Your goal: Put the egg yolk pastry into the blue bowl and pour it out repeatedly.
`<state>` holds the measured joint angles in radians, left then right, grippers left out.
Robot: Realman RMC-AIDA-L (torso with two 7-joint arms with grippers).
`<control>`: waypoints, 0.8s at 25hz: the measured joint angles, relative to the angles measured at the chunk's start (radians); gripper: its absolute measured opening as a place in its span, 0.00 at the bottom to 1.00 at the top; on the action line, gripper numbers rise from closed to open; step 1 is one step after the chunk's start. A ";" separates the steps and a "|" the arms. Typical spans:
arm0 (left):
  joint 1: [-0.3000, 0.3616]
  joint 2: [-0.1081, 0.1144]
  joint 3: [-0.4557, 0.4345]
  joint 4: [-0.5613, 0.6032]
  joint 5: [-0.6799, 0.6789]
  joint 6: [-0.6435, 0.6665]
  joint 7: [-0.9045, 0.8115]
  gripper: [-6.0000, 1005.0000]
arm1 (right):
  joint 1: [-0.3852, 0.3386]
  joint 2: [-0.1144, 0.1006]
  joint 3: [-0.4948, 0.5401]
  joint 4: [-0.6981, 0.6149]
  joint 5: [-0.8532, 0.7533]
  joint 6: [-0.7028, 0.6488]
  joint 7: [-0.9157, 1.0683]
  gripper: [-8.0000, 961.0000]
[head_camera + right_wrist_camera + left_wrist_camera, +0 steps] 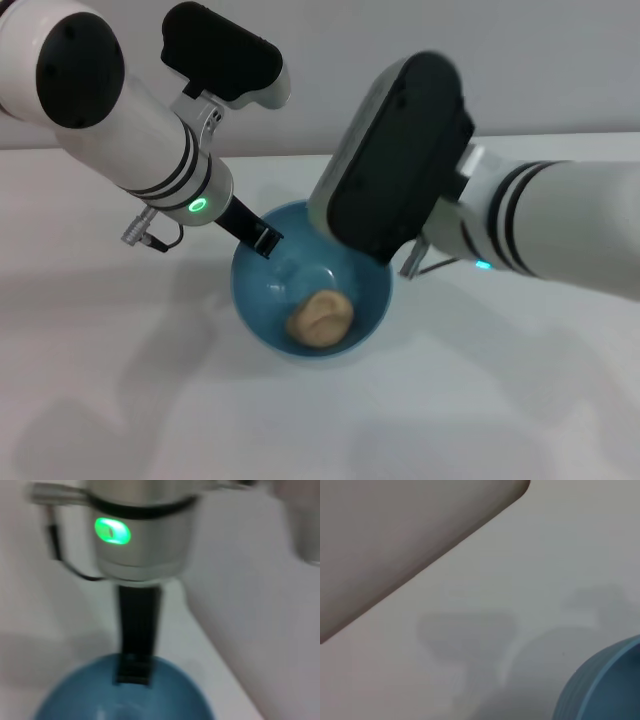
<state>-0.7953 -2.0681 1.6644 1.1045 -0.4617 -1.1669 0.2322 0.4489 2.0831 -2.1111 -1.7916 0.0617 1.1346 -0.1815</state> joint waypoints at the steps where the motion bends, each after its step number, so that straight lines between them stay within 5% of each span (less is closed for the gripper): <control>1: 0.002 0.000 0.000 0.000 0.000 0.006 0.001 0.02 | -0.001 0.000 -0.001 -0.003 -0.032 0.012 0.026 0.47; 8: 0.014 0.000 0.004 -0.002 0.000 0.076 0.002 0.02 | -0.044 0.000 0.021 -0.011 -0.151 0.085 0.147 0.52; 20: 0.062 -0.001 0.119 0.009 0.000 0.265 -0.004 0.02 | -0.181 0.002 0.258 0.021 -0.147 0.089 0.289 0.51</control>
<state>-0.7333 -2.0689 1.7832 1.1132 -0.4617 -0.9018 0.2278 0.2678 2.0853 -1.8533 -1.7705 -0.0851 1.2236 0.1076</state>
